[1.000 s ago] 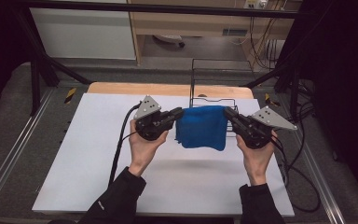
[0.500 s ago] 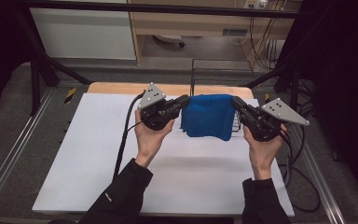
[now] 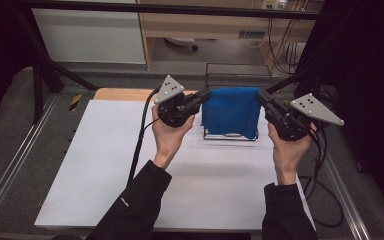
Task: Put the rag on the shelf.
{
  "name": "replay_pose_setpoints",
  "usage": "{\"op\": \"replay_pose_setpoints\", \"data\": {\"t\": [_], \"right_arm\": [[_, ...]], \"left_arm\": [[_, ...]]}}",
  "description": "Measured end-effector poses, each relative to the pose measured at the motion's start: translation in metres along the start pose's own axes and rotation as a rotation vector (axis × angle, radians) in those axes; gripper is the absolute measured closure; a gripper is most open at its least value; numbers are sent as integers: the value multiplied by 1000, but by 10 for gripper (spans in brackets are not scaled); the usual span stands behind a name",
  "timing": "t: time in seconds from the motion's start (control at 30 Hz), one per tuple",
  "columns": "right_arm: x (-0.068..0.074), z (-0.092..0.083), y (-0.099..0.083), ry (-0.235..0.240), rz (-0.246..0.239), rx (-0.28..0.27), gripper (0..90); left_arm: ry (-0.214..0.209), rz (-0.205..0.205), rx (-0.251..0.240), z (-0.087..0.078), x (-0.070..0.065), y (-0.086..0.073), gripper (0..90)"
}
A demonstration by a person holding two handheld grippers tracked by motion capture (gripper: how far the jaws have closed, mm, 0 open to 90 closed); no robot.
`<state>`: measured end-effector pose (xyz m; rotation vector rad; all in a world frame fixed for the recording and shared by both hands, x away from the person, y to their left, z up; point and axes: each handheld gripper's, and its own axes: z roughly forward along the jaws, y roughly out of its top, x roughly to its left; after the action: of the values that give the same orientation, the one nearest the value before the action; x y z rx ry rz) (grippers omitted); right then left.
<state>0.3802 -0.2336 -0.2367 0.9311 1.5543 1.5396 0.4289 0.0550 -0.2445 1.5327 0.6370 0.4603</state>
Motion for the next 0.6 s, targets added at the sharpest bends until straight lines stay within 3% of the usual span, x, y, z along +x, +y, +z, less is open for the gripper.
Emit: {"op": "replay_pose_setpoints", "data": {"t": [0.6], "right_arm": [[-19, 5, 34, -44, -7, -50, 873]], "left_arm": [[-10, 16, -48, 24, -1, 43, 858]]}}
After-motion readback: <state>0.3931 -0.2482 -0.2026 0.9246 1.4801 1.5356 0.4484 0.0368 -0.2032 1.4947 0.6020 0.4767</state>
